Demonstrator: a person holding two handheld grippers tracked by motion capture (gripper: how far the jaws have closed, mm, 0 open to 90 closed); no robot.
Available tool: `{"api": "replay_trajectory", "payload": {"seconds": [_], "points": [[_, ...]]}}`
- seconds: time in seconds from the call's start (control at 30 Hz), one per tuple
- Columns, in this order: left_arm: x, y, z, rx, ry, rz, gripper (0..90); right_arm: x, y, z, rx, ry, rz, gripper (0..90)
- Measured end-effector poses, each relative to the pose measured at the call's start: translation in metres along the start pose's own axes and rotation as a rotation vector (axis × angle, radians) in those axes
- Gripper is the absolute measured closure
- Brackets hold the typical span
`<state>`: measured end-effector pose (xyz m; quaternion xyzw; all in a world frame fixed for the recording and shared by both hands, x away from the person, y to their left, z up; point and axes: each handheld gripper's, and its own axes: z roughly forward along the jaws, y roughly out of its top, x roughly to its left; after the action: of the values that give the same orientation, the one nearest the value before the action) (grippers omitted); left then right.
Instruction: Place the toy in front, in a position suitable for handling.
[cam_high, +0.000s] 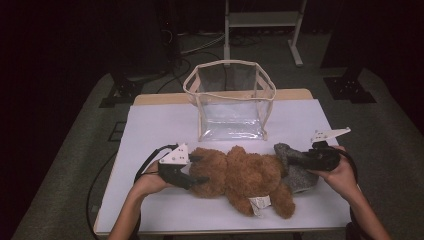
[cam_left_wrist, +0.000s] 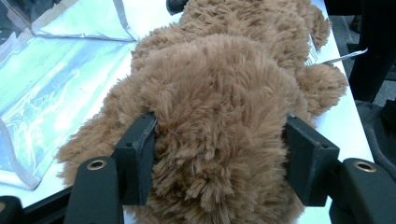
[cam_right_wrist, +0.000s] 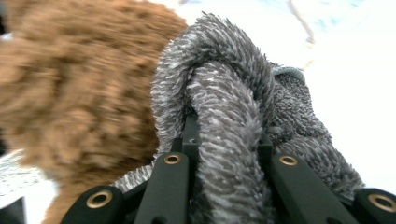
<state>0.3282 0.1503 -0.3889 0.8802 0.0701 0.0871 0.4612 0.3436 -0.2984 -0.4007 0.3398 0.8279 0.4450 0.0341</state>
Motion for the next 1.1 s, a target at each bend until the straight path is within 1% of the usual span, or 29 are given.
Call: {"api": "replay_trajectory", "payload": {"seconds": [0.03, 0.1, 0.17, 0.2, 0.27, 0.33, 0.4, 0.47, 0.5, 0.57, 0.6, 0.63, 0.67, 0.7, 0.73, 0.8, 0.83, 0.87, 0.9, 0.93, 1.03, 1.1], "points": [[0.0, 0.0, 0.0, 0.0, 0.001, 0.0, 34.9, 0.005, 0.002, 0.003, 0.0, 0.01, -0.013, 74.9], [-0.001, 0.0, -0.001, 0.005, 0.002, 0.004, 35.0, 0.007, 0.003, 0.009, 0.006, 0.025, -0.026, 74.8], [-0.001, -0.001, -0.001, 0.004, 0.003, 0.003, 35.0, 0.007, 0.001, 0.016, 0.025, 0.022, -0.028, 75.0], [-0.001, -0.001, -0.001, 0.004, 0.003, 0.004, 35.1, 0.003, -0.001, 0.017, 0.027, 0.023, -0.015, 75.3], [-0.001, -0.001, -0.001, 0.001, 0.002, 0.002, 35.1, -0.005, -0.004, 0.013, 0.023, 0.003, 0.009, 75.3], [-0.001, -0.001, -0.001, 0.001, 0.001, 0.002, 35.0, -0.007, -0.005, 0.006, 0.024, -0.024, 0.022, 75.3], [0.0, 0.0, 0.0, 0.001, -0.002, 0.001, 35.0, -0.004, -0.002, 0.001, 0.011, 0.0, 0.018, 75.2], [0.0, 0.001, 0.001, -0.003, 0.001, -0.002, 35.0, 0.004, 0.005, -0.001, 0.002, 0.029, -0.001, 75.2], [0.0, 0.001, 0.001, -0.002, 0.0, 0.003, 34.9, 0.011, 0.012, -0.001, -0.006, 0.055, -0.022, 75.2], [-0.001, 0.002, 0.001, 0.002, 0.005, 0.004, 34.9, 0.022, 0.022, 0.001, -0.019, 0.088, -0.052, 75.2], [-0.001, 0.002, 0.001, 0.002, 0.006, 0.003, 34.9, 0.031, 0.03, 0.002, -0.026, 0.113, -0.075, 75.2], [-0.001, 0.001, 0.001, 0.001, 0.007, 0.003, 34.9, 0.037, 0.034, 0.004, -0.029, 0.123, -0.094, 75.2], [-0.001, 0.001, 0.001, 0.001, 0.008, 0.004, 34.9, 0.047, 0.042, 0.006, -0.027, 0.144, -0.122, 75.2], [-0.001, 0.002, 0.001, 0.003, 0.01, 0.005, 34.9, 0.053, 0.046, 0.008, -0.028, 0.157, -0.139, 75.2], [-0.001, 0.002, 0.001, 0.003, 0.01, 0.006, 34.6, 0.065, 0.053, 0.013, -0.019, 0.169, -0.181, 75.2], [-0.001, 0.002, 0.001, 0.003, 0.01, 0.008, 33.7, 0.073, 0.056, 0.021, 0.0, 0.166, -0.211, 75.2], [-0.002, 0.001, 0.0, 0.001, 0.011, 0.011, 32.8, 0.073, 0.056, 0.023, 0.007, 0.163, -0.214, 75.2], [-0.002, 0.001, -0.001, -0.002, 0.013, 0.016, 29.4, 0.072, 0.053, 0.029, 0.019, 0.156, -0.211, 75.2], [-0.002, 0.001, -0.002, -0.002, 0.015, 0.024, 27.1, 0.07, 0.051, 0.032, 0.021, 0.158, -0.203, 75.3], [-0.002, 0.001, -0.003, 0.0, 0.019, 0.024, 24.7, 0.067, 0.049, 0.033, 0.02, 0.162, -0.19, 75.4], [0.0, -0.005, -0.005, -0.014, 0.033, 0.015, 14.8, 0.062, 0.044, 0.033, 0.002, 0.167, -0.171, 75.4], [0.001, -0.01, -0.003, -0.015, 0.025, 0.001, 9.7, 0.06, 0.043, 0.033, 0.001, 0.163, -0.168, 75.5]]}}
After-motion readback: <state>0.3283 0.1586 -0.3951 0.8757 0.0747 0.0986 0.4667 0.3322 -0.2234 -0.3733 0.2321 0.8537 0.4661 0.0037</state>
